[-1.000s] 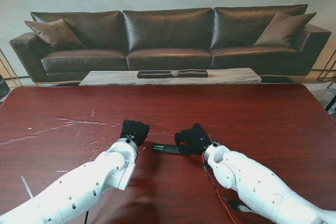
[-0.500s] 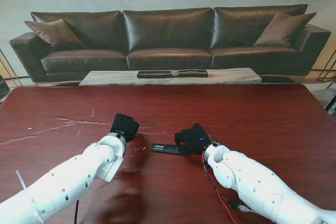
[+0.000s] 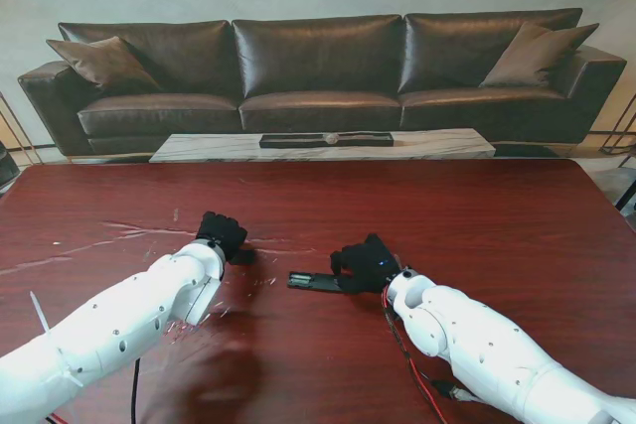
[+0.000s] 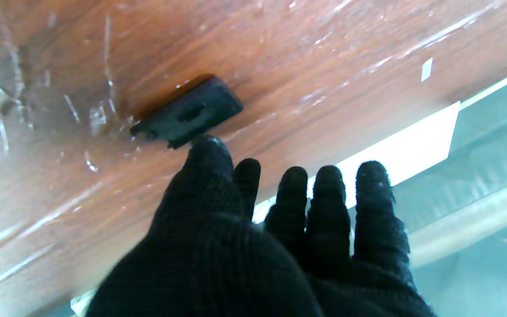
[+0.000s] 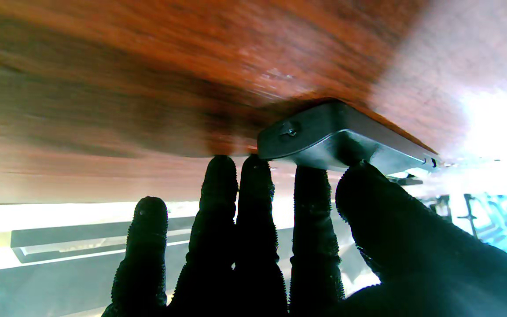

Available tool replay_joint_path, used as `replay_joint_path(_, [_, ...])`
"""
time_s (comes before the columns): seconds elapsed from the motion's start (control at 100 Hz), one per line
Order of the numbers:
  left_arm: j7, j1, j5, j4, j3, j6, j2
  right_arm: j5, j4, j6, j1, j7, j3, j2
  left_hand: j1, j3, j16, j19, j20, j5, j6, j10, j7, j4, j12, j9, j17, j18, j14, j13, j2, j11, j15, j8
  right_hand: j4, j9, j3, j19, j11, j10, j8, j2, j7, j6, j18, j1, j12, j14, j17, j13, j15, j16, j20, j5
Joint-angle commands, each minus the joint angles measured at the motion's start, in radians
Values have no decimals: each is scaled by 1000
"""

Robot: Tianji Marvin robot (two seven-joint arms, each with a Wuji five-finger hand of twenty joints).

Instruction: Install the batteries into the remote control and close the cover

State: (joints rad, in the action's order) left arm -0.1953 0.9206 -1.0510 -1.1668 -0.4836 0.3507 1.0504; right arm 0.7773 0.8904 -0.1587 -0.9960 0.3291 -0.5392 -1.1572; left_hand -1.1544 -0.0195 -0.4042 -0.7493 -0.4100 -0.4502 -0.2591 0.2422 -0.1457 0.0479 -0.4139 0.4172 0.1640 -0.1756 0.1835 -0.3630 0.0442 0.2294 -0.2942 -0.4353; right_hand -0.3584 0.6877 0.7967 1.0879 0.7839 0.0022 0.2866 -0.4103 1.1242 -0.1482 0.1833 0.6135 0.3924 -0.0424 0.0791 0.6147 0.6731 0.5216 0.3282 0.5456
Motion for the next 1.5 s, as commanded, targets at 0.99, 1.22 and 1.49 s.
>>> replay_joint_path(0.99, [-80, -120, 206, 87, 186, 32, 26, 14, -18, -4, -24, -16, 15, 7, 64, 12, -196, -163, -97, -19, 36, 0, -239, -7, -165, 82, 80, -50, 18, -118, 33, 179, -196, -211, 18, 7, -13, 9, -4, 4, 1, 1, 16, -32, 7, 13, 3, 20, -18, 43, -41, -25, 11, 15])
replay_joint_path(1.22, [-78, -135, 221, 102, 216, 41, 32, 15, -18, -4, -24, -16, 14, 7, 37, 9, -303, -218, -158, 130, 87, -13, -690, 4, -277, 108, 116, -57, -5, -155, 109, 304, -304, -404, 17, 6, -16, 9, -5, 4, 0, 0, 16, -32, 7, 9, 3, 19, -19, 41, -42, -25, 10, 15])
replay_joint_path(1.49, [-82, -155, 248, 124, 253, 51, 41, 15, -18, -4, -25, -15, 12, 7, 38, 9, -333, -244, -179, 189, 122, -26, -1035, 2, -317, 126, 135, -66, -14, -176, 140, 358, -347, -573, 17, 6, -17, 8, -5, 4, 1, 1, 15, -30, 8, 7, 2, 21, -20, 40, -43, -25, 10, 14])
